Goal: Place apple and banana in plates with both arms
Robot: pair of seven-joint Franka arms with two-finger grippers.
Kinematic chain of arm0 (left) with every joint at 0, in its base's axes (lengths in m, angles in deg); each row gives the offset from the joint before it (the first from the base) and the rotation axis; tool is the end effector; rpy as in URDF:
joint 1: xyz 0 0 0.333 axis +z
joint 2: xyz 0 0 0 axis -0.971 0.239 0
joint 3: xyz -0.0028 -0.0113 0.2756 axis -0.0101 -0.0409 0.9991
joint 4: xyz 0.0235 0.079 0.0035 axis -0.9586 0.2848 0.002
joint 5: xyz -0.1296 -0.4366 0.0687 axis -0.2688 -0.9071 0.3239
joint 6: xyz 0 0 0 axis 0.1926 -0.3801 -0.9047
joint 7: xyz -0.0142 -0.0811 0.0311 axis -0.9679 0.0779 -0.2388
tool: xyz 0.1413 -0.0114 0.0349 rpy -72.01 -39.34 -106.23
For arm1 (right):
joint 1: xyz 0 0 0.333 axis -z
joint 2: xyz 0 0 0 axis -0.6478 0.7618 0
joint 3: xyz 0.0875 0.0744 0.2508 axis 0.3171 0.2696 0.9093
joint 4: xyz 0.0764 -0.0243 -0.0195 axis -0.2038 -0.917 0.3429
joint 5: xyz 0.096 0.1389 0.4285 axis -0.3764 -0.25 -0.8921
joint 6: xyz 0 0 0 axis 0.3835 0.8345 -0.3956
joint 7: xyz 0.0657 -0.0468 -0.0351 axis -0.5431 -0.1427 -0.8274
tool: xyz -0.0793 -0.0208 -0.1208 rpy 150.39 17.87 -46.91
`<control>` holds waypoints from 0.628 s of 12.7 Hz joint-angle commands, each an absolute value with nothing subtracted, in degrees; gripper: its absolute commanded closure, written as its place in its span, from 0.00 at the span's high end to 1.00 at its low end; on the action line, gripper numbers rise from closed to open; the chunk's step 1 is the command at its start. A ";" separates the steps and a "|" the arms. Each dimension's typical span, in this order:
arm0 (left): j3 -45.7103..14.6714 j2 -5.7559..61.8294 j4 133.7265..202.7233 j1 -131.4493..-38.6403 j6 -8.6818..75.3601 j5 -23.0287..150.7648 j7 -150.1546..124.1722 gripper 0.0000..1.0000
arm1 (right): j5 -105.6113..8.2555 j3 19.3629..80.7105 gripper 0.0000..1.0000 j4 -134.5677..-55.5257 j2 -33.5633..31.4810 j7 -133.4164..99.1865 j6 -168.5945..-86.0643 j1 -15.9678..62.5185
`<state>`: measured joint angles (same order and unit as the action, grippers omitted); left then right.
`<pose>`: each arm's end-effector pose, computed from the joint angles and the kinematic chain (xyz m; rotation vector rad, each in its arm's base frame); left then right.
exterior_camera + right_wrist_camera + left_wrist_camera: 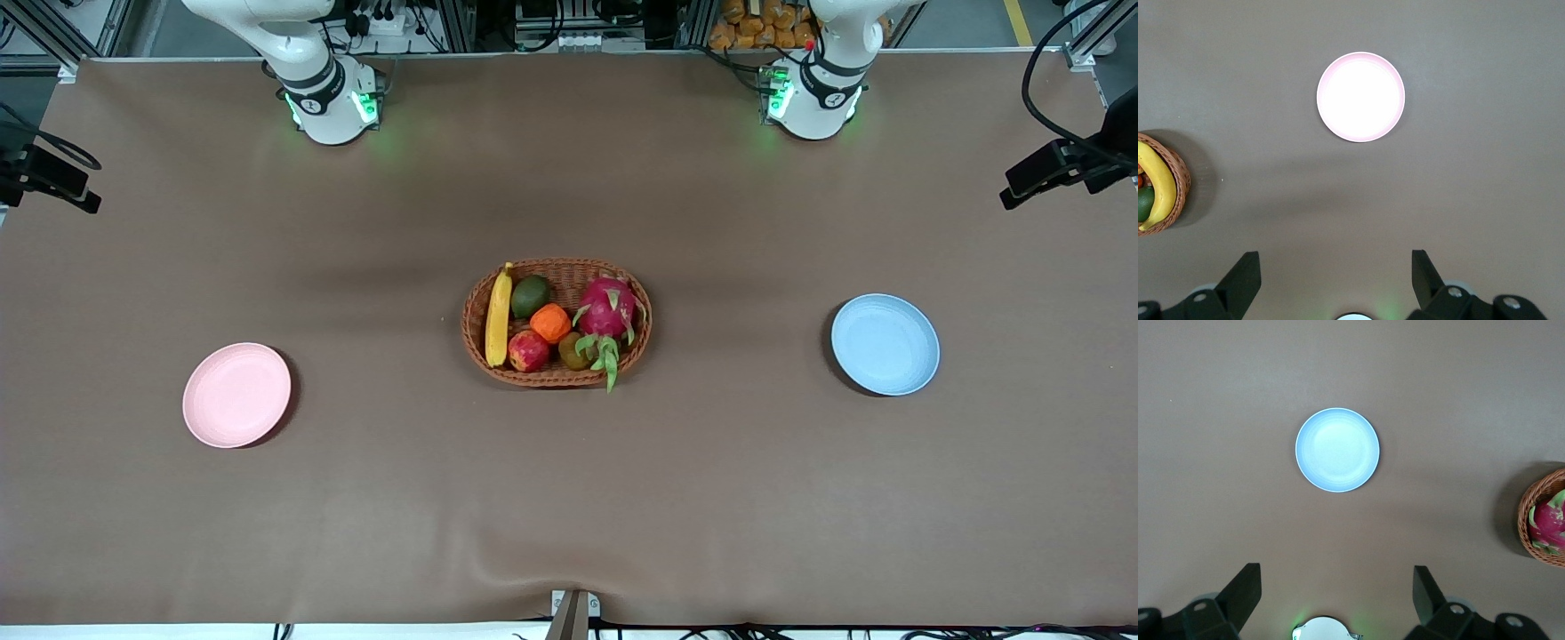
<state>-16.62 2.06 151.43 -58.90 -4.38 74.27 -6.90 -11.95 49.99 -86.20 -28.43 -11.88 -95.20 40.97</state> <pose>0.5985 -0.0182 0.6004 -3.0936 -0.2897 0.0816 0.5876 -0.0636 0.5766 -3.1234 0.1706 0.0773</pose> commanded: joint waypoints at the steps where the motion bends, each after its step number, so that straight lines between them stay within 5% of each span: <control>1: -16.79 1.19 151.13 -58.42 -5.95 75.32 -7.75 1.00 | -10.60 49.95 1.00 -85.59 -28.11 -11.99 -94.59 40.81; 8: -14.77 2.76 148.32 -58.33 -5.87 75.41 -8.02 1.00 | -10.60 49.95 1.00 -85.59 -28.11 -12.17 -94.59 40.73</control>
